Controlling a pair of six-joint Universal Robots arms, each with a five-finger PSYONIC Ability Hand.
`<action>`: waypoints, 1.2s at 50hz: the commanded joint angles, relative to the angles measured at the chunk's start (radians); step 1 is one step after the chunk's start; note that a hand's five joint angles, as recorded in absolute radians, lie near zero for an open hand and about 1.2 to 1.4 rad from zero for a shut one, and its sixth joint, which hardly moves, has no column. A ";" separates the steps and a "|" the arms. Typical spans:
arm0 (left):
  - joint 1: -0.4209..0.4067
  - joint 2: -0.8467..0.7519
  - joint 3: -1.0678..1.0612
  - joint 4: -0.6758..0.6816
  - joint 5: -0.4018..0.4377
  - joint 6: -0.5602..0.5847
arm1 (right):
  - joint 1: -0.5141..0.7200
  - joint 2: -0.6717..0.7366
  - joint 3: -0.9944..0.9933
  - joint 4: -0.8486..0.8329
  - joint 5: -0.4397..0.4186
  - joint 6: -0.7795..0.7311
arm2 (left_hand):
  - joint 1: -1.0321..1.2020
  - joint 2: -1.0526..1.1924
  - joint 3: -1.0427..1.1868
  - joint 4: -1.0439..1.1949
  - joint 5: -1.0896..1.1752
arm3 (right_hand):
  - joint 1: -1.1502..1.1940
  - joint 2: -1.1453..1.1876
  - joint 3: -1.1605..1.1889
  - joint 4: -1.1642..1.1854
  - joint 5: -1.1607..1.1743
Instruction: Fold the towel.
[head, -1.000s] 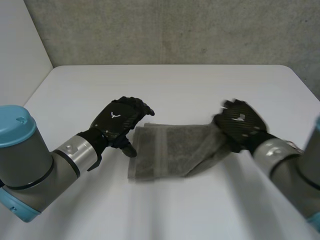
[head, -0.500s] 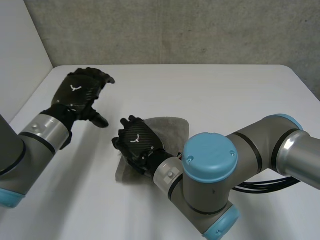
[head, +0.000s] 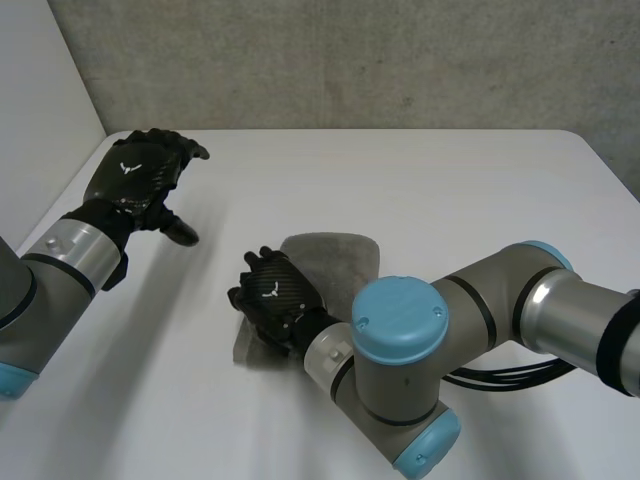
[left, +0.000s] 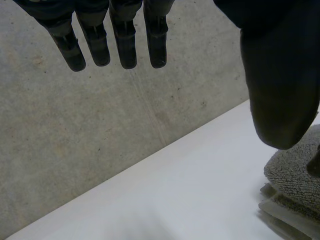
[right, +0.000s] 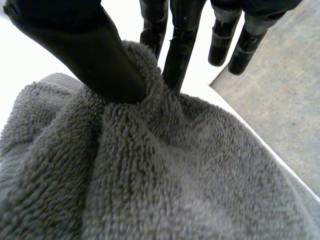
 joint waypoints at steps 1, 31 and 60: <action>0.000 -0.002 0.000 0.000 0.000 -0.001 | -0.007 -0.058 0.002 0.053 -0.002 0.009 | -0.090 -0.037 -0.045 -0.056 -0.020 | -0.994 -0.972 -0.033 -0.053 -1.016; -0.181 -0.250 0.112 -0.034 0.045 -0.179 | -0.398 -0.322 0.344 0.140 -0.014 0.448 | 0.204 0.257 -0.045 -0.056 0.274 | -0.994 -0.972 -0.033 -0.053 -1.016; -0.155 -0.356 0.091 -0.098 0.040 -0.069 | -0.271 -0.082 0.149 0.130 0.007 0.607 | 0.283 0.336 -0.045 -0.056 0.353 | -0.994 -0.972 -0.033 -0.053 -1.016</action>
